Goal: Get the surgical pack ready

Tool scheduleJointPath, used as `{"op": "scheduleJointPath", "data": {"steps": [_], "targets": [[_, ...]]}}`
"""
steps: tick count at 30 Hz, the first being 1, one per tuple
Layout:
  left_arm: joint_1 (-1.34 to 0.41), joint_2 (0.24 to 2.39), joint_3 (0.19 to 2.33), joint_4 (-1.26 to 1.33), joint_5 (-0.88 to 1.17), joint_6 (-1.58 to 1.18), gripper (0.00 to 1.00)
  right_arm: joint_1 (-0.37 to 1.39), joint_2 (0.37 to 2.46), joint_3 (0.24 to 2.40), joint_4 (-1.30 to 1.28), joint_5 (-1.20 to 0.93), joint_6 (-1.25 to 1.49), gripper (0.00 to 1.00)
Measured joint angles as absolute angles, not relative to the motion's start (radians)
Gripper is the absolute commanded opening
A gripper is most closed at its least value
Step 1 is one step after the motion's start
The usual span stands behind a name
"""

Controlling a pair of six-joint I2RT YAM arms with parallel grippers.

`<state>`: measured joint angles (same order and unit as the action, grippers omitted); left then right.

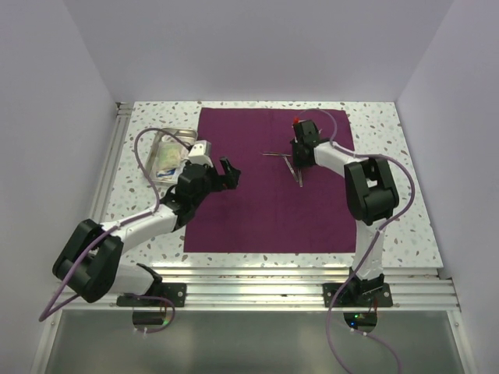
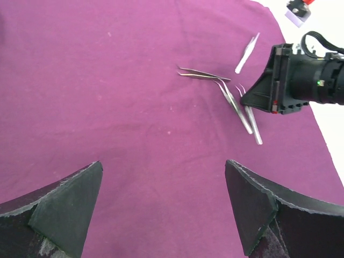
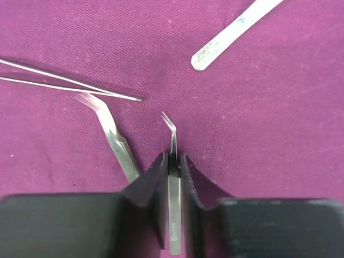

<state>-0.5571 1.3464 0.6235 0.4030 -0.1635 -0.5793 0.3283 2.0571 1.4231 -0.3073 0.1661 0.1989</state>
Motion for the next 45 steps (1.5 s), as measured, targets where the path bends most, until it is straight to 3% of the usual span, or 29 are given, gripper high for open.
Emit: {"op": "scheduleJointPath", "data": {"steps": [1, 7, 12, 19, 28, 41, 45], "targets": [[-0.560, 1.347, 0.624, 0.408, -0.160, -0.578, 0.99, 0.328, 2.057, 1.423, -0.309, 0.167, 0.200, 0.05], [-0.577, 1.379, 0.624, 0.453, -0.113, -0.548, 0.99, 0.328, 2.037, 1.396, -0.294, 0.167, 0.216, 0.00], [-0.612, 1.447, 0.632, 0.495, -0.025, -0.522, 0.97, 0.329, 1.872, 1.198, -0.211, 0.131, 0.305, 0.00], [-0.653, 1.538, 0.662, 0.535, 0.080, -0.509, 0.90, 0.335, 1.589, 0.900, 0.079, -0.002, 0.507, 0.00], [-0.725, 1.606, 0.708, 0.588, 0.149, -0.487, 0.83, 0.370, 1.530, 0.661, 0.458, -0.091, 0.717, 0.00], [-0.754, 1.677, 0.797, 0.551, 0.143, -0.466, 0.69, 0.402, 1.517, 0.615, 0.708, -0.175, 0.793, 0.00], [-0.754, 1.687, 0.810, 0.530, 0.133, -0.460, 0.58, 0.408, 1.517, 0.614, 0.735, -0.199, 0.793, 0.00]]}}
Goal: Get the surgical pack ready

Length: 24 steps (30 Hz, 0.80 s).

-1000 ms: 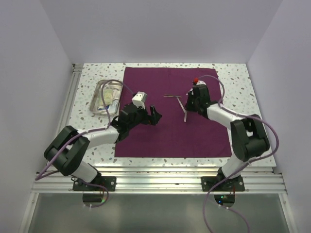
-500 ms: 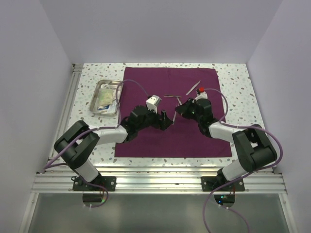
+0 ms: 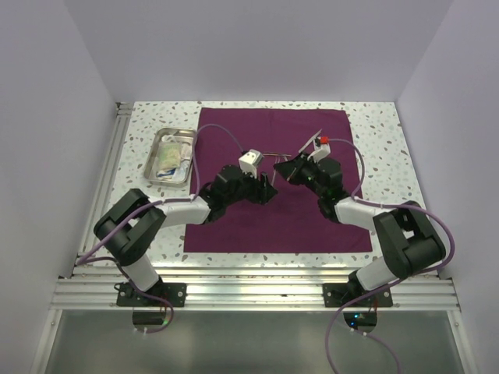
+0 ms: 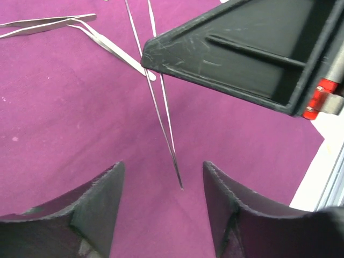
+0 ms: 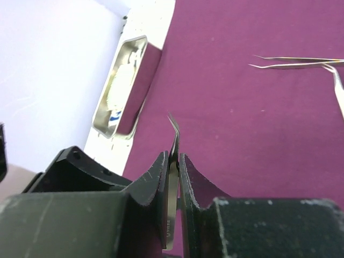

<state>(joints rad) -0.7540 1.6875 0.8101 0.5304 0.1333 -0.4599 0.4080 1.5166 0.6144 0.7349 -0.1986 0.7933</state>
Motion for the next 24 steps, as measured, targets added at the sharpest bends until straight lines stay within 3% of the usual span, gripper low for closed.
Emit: {"op": "scheduleJointPath", "data": {"steps": [8, 14, 17, 19, 20, 22, 23, 24], "targets": [[-0.754, 1.689, 0.814, 0.506, 0.121, -0.448, 0.34, 0.432, 1.517, 0.613, 0.764, -0.224, 0.788, 0.00], [-0.754, 1.689, 0.815, 0.505, 0.118, -0.448, 0.30, 0.445, 1.517, 0.607, 0.784, -0.229, 0.776, 0.00], [-0.754, 1.689, 0.815, 0.502, 0.114, -0.450, 0.17, 0.451, 1.517, 0.599, 0.787, -0.230, 0.766, 0.00], [-0.754, 1.689, 0.815, 0.499, 0.111, -0.448, 0.01, 0.454, 1.517, 0.596, 0.789, -0.231, 0.758, 0.00], [-0.754, 1.689, 0.815, 0.497, 0.107, -0.448, 0.00, 0.456, 1.517, 0.596, 0.791, -0.231, 0.754, 0.00], [-0.754, 1.689, 0.815, 0.495, 0.104, -0.444, 0.00, 0.457, 1.517, 0.595, 0.794, -0.231, 0.745, 0.07], [-0.754, 1.689, 0.815, 0.495, 0.104, -0.444, 0.00, 0.458, 1.517, 0.595, 0.797, -0.231, 0.741, 0.19], [-0.754, 1.689, 0.815, 0.494, 0.103, -0.444, 0.00, 0.458, 1.517, 0.593, 0.801, -0.231, 0.739, 0.43]]}}
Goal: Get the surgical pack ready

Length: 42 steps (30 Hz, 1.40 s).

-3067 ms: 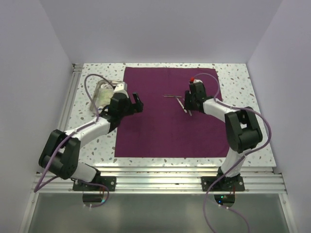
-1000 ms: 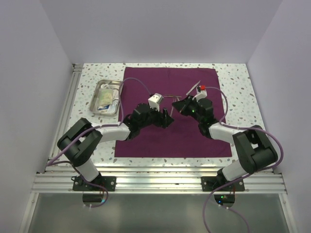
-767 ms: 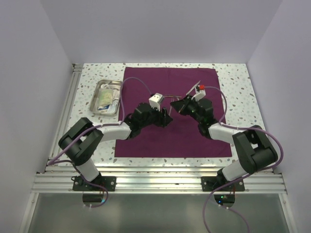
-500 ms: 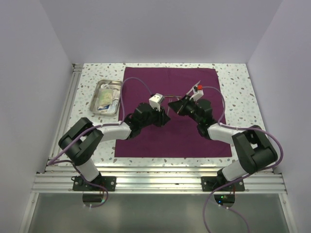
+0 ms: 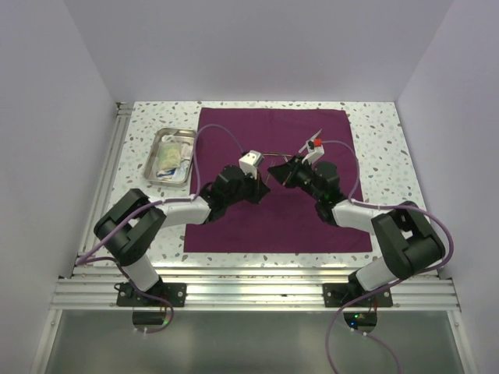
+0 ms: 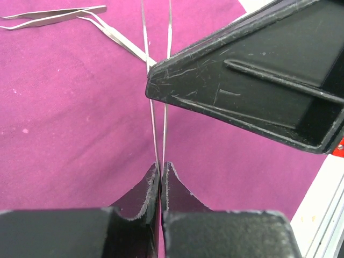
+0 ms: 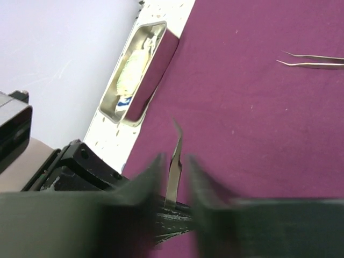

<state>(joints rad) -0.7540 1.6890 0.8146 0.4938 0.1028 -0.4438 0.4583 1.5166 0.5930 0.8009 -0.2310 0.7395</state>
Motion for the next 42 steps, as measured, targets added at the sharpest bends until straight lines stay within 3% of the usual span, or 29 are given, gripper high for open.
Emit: {"op": "scheduleJointPath", "data": {"steps": [1, 4, 6, 15, 24, 33, 42], "targets": [[-0.754, 1.689, 0.815, 0.492, 0.100, -0.444, 0.00, 0.458, 1.517, 0.591, 0.803, -0.231, 0.739, 0.51], [-0.750, 1.689, 0.815, 0.486, 0.096, -0.445, 0.00, 0.460, 1.514, 0.577, 0.809, -0.226, 0.727, 0.64], [-0.736, 1.689, 0.815, 0.483, 0.098, -0.455, 0.00, 0.462, 1.499, 0.563, 0.798, -0.204, 0.715, 0.66], [-0.491, 1.672, 0.802, 0.419, 0.116, -0.496, 0.00, 0.465, 1.333, 0.503, 0.727, 0.016, 0.669, 0.65], [-0.245, 1.649, 0.915, 0.097, -0.004, -0.424, 0.00, 0.465, 1.315, 0.495, 0.640, 0.158, 0.646, 0.64], [-0.221, 1.755, 1.193, -0.202, -0.373, -0.302, 0.00, 0.464, 1.350, 0.495, 0.615, 0.166, 0.646, 0.64], [-0.204, 1.906, 1.291, -0.343, -0.420, -0.230, 0.02, 0.464, 1.353, 0.495, 0.597, 0.168, 0.632, 0.63]]}}
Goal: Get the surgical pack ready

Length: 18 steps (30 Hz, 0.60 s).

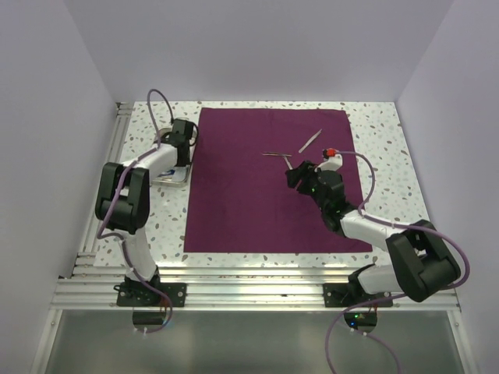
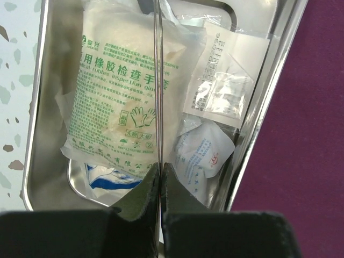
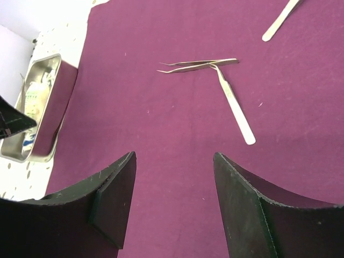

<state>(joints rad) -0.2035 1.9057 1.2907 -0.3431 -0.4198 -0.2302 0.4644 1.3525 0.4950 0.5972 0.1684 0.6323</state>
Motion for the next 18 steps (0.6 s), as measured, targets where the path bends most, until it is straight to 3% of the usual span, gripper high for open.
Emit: {"op": "scheduleJointPath", "data": {"steps": [7, 15, 18], "targets": [[-0.190, 1.908, 1.317, -0.364, -0.381, -0.203, 0.48, 0.465, 1.353, 0.495, 0.590, 0.172, 0.625, 0.63], [-0.190, 1.798, 1.246, -0.344, -0.299, -0.214, 0.61, 0.456, 1.408, 0.598, 0.449, 0.200, 0.584, 0.64], [-0.198, 1.695, 1.180, -0.299, -0.260, -0.237, 0.76, 0.442, 1.474, 0.723, 0.321, 0.201, 0.541, 0.66]]}}
